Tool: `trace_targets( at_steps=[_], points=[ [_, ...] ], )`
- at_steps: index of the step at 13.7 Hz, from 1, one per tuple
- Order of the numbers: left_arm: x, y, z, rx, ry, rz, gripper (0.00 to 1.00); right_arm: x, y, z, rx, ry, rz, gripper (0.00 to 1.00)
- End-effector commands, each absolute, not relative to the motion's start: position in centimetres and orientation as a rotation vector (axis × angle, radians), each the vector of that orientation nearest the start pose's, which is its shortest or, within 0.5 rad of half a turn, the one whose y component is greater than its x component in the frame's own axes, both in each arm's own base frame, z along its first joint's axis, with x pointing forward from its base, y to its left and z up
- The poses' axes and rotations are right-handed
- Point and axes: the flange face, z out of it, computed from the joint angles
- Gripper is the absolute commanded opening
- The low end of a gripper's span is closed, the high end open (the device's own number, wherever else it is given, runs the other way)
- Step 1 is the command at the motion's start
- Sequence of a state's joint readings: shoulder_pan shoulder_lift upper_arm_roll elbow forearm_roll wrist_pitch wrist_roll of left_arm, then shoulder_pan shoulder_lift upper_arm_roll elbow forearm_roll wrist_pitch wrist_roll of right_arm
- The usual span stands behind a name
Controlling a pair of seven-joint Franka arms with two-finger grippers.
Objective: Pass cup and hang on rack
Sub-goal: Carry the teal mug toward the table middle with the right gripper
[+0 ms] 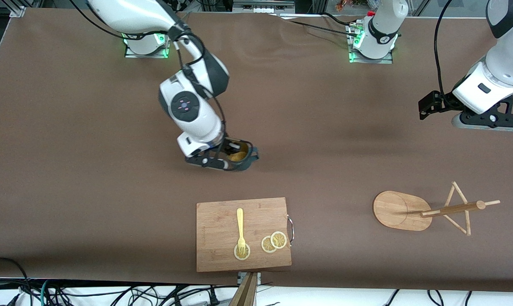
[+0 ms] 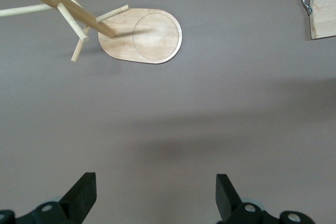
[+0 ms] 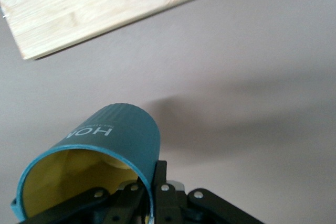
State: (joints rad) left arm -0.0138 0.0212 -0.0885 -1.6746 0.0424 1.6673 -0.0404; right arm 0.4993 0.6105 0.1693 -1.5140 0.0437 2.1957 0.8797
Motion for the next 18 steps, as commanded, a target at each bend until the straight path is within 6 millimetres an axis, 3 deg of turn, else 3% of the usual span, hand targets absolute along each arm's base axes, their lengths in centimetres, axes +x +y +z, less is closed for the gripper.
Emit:
trace_targets(
  at_steps=[1,4,11,13,18],
  points=[
    [56.6,-5.2,57.8,-3.118,0.132,0.051,1.0,56.0,48.1,30.7,-2.928,0.559,0.065,0.0],
    [56.6,-5.2,57.8,-3.118,0.132,0.051,1.0,54.0,51.9,30.3,-2.905,0.609,0.073,0.0],
    [56.6,-5.1,57.8,-3.118,0.13,0.051,1.0,47.2,58.7,26.4,-2.923,0.641,0.129,0.0],
    [56.6,-5.2,57.8,-3.118,0.132,0.051,1.0,46.0,59.7,25.3,-2.926,0.642,0.137,0.0],
    [56.6,-5.0,57.8,-3.118,0.127,0.051,1.0,45.6,61.1,24.0,-2.922,0.62,0.14,0.0]
  ],
)
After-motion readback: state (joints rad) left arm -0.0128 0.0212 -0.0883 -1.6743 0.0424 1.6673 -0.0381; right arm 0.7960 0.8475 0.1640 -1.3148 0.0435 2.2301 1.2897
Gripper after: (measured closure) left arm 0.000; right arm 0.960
